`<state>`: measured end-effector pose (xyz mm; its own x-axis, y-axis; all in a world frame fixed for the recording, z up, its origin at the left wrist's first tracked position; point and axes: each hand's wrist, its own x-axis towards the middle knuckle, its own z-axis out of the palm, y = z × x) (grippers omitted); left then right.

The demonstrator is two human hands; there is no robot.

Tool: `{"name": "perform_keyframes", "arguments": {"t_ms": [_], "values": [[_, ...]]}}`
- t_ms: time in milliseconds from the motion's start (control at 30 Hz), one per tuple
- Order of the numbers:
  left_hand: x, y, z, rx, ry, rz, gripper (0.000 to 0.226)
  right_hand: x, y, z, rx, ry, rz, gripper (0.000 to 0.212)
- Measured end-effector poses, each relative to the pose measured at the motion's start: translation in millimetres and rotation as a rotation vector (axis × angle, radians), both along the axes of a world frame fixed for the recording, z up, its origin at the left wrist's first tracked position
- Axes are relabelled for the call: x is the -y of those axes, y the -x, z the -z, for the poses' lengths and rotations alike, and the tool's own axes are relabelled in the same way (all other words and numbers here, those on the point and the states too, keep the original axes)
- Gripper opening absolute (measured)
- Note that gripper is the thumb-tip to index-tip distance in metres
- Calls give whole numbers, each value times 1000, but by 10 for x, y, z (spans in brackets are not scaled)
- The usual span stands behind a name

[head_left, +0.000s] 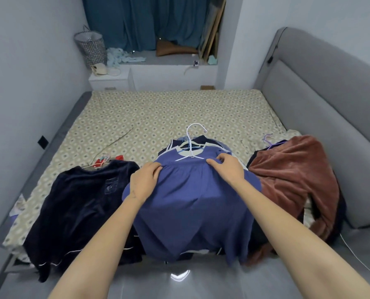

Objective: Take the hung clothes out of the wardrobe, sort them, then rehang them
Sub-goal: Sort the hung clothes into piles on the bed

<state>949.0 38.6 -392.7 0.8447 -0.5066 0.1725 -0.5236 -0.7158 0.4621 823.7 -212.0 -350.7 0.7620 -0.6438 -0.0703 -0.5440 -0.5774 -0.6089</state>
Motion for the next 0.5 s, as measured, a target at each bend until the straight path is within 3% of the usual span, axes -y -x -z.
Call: {"name": "perform_keyframes", "arguments": {"t_ms": [233,500], "values": [[377,385,12,23,-33,53,25,338,498,55,15,14,12,47],[1403,986,94,5,-17,98,20,1293,1248,113,14,0,85,42]]}}
